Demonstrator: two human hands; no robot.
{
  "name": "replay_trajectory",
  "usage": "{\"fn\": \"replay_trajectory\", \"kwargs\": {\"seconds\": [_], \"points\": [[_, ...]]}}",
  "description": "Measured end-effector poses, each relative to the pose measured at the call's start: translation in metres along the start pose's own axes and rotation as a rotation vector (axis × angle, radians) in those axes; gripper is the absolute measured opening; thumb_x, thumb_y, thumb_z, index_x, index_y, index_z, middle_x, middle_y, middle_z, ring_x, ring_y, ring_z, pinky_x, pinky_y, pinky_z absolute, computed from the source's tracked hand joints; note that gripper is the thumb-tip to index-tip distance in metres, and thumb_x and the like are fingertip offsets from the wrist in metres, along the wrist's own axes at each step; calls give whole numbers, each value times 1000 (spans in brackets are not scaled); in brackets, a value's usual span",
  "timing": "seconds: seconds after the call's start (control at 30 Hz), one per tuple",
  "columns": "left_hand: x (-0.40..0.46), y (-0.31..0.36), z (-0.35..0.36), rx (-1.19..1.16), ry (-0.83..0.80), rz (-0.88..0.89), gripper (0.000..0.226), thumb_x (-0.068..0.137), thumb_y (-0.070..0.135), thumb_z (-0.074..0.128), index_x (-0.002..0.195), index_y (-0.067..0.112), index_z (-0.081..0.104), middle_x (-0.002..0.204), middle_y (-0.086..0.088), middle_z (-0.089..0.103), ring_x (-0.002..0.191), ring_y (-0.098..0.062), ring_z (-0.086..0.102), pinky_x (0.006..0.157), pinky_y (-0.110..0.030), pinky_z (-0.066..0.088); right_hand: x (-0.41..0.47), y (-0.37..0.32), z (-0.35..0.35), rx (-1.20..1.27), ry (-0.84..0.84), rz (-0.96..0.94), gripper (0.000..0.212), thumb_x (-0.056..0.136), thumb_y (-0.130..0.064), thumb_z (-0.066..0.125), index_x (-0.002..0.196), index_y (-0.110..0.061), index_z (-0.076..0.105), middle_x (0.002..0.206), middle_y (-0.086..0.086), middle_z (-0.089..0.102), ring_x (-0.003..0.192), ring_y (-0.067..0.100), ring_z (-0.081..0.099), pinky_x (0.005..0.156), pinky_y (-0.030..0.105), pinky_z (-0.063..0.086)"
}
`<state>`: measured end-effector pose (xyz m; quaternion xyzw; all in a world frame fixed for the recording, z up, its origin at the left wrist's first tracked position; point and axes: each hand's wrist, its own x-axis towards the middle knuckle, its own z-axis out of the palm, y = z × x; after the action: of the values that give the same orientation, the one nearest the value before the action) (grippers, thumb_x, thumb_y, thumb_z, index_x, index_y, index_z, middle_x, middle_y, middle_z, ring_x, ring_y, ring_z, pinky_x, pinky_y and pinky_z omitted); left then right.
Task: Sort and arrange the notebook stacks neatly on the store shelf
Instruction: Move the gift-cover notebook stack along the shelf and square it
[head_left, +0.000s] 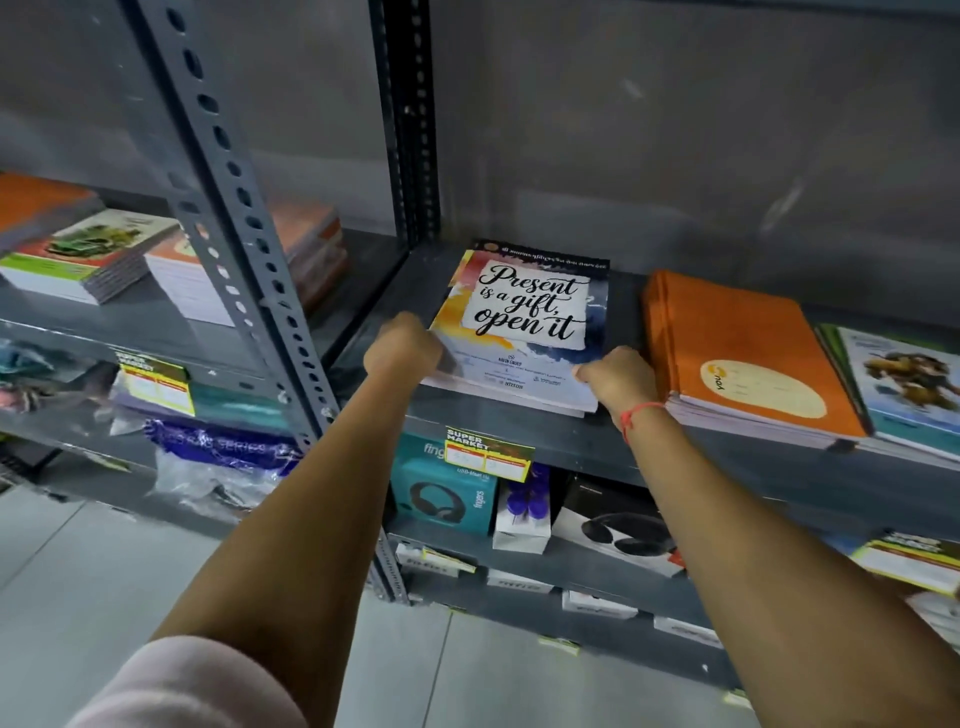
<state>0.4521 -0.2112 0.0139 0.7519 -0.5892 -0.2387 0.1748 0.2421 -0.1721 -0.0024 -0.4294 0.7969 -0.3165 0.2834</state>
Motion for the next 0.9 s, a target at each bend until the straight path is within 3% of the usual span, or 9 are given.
{"fn": "replay_trajectory", "kwargs": {"seconds": [0.1,0.17,0.3,0.43,0.6,0.73,0.9], "points": [[-2,1,1,104,12,-16,35,95,22,42,121,2,55,123,-20,59,110,-38,57,84,-41,47,-3,2,-3,-58,13,6,58,74,-26,68,124,-5,47,125,15,58,108,34,58,78,33,45],[-2,5,0,155,39,-21,34,93,18,44,120,2,55,123,-19,59,111,-38,57,85,-41,47,-4,-1,-7,-93,31,-45,58,74,-27,68,124,-8,45,128,14,56,111,34,57,81,33,47],[-7,23,-1,195,148,31,32,87,10,46,115,3,59,123,-19,58,111,-39,56,88,-44,49,-12,-6,-24,-5,91,-154,37,87,-23,59,119,-6,51,122,12,60,105,27,57,73,25,36],[-25,74,13,89,194,197,30,86,9,45,111,5,62,117,-20,62,107,-39,59,85,-44,50,-13,-2,-60,113,217,-204,26,88,-18,55,110,-6,61,118,11,65,109,29,58,78,25,39],[-84,169,58,-107,93,465,29,83,11,46,97,8,71,109,-20,68,102,-39,63,85,-41,51,0,37,-138,118,427,-174,24,85,-10,47,94,-13,69,110,9,70,103,29,62,79,28,44],[-143,246,121,-218,-100,615,27,83,12,47,94,6,71,108,-20,70,101,-36,64,87,-39,53,10,104,-214,35,609,-62,28,87,-10,45,100,-7,70,114,16,68,105,36,61,77,31,47],[-232,327,215,-202,-343,783,28,90,13,46,98,0,70,112,-22,68,106,-35,62,85,-33,46,18,215,-310,-3,644,61,28,88,-9,47,101,0,70,111,25,68,104,41,61,84,39,49]]}}
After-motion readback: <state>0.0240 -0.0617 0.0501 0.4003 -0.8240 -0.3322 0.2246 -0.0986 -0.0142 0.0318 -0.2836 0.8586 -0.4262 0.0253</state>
